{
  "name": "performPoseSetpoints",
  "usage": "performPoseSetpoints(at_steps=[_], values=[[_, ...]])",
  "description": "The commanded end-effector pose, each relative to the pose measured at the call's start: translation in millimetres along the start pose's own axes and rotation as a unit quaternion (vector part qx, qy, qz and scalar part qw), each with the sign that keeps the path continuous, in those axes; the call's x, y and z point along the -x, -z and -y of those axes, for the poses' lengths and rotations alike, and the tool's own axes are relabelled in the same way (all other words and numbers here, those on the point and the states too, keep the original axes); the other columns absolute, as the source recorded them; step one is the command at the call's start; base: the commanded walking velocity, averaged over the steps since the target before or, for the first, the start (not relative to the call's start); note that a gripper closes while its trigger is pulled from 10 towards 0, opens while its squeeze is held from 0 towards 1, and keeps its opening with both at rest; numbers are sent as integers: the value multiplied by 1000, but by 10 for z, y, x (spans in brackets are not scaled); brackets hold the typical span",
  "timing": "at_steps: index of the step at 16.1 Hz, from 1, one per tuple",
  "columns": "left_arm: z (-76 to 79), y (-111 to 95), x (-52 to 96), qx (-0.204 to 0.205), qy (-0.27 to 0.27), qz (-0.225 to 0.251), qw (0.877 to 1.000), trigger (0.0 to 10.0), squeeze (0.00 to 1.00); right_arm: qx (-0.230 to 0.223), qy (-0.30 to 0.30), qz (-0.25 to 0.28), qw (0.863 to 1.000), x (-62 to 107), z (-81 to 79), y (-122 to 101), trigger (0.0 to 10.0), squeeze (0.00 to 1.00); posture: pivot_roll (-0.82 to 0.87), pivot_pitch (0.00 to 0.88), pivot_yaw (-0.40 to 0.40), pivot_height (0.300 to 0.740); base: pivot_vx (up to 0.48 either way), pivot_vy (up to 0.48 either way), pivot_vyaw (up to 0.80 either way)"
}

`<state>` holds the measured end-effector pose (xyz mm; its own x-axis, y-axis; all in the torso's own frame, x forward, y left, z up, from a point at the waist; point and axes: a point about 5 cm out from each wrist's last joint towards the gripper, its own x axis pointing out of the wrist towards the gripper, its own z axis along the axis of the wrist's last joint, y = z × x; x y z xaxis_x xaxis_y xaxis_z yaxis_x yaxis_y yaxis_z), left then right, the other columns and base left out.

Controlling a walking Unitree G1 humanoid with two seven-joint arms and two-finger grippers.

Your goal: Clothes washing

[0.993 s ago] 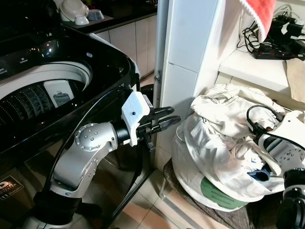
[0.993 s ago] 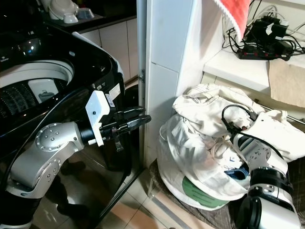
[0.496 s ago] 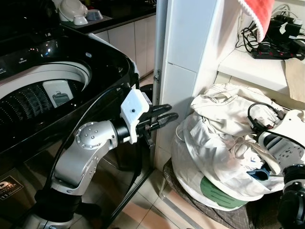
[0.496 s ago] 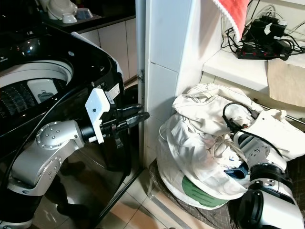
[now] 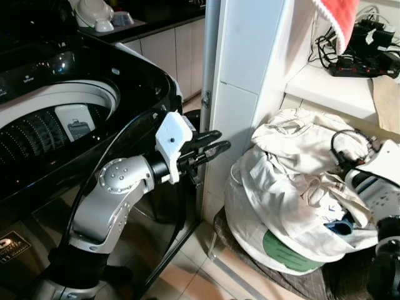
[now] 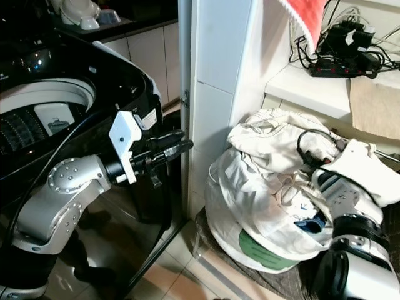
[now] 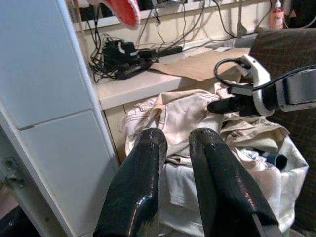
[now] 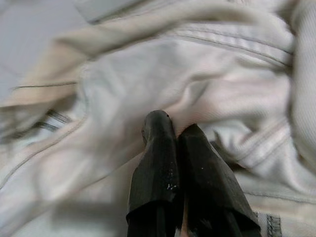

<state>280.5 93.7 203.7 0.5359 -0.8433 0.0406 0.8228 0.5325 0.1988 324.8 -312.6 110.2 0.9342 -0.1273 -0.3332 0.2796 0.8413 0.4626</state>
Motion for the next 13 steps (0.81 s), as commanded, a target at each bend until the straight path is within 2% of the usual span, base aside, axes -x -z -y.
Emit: performPoseSetpoints(at_steps=[1, 2, 3, 6, 9, 11, 12, 13], values=[[-56, -74, -6, -12, -11, 9, 1000, 10000, 0, 7, -58, 23, 998, 67, -87, -171, 0, 0, -4, 0, -11, 740, 0, 0, 0], [-63, -81, -4, -12, -15, 12, 1000, 10000, 0, 6, -100, 35, 994, 129, -145, -243, 0, 0, -4, 0, -11, 740, 0, 0, 0], [-72, -96, -3, -11, -20, 17, 1000, 10000, 0, 13, -171, 58, 983, 259, -250, -375, 0, 0, -10, 0, -10, 740, 0, 0, 0], [-95, -164, -35, -11, -29, 38, 999, 10000, 0, 48, -349, 100, 931, 699, -578, -674, 0, 0, -16, 0, -4, 740, 0, 0, 0], [-102, -220, -64, -13, -33, 55, 998, 10000, 0, 69, -431, 94, 895, 945, -748, -722, 0, 0, -26, 0, -2, 740, 0, 0, 0], [-107, -417, -102, -13, -44, 113, 993, 10000, 0, 80, -520, 81, 847, 1226, -953, -750, 0, 0, -26, 0, -2, 740, 0, 0, 0], [-102, -489, -116, -15, -45, 133, 990, 10000, 0, 83, -541, 76, 834, 1291, -1018, -755, 0, 0, -31, 0, -7, 740, 0, 0, 0], [-101, -508, -122, -16, -45, 138, 989, 10000, 0, 84, -546, 74, 830, 1312, -1037, -755, 0, 0, -31, 0, -7, 740, 0, 0, 0]])
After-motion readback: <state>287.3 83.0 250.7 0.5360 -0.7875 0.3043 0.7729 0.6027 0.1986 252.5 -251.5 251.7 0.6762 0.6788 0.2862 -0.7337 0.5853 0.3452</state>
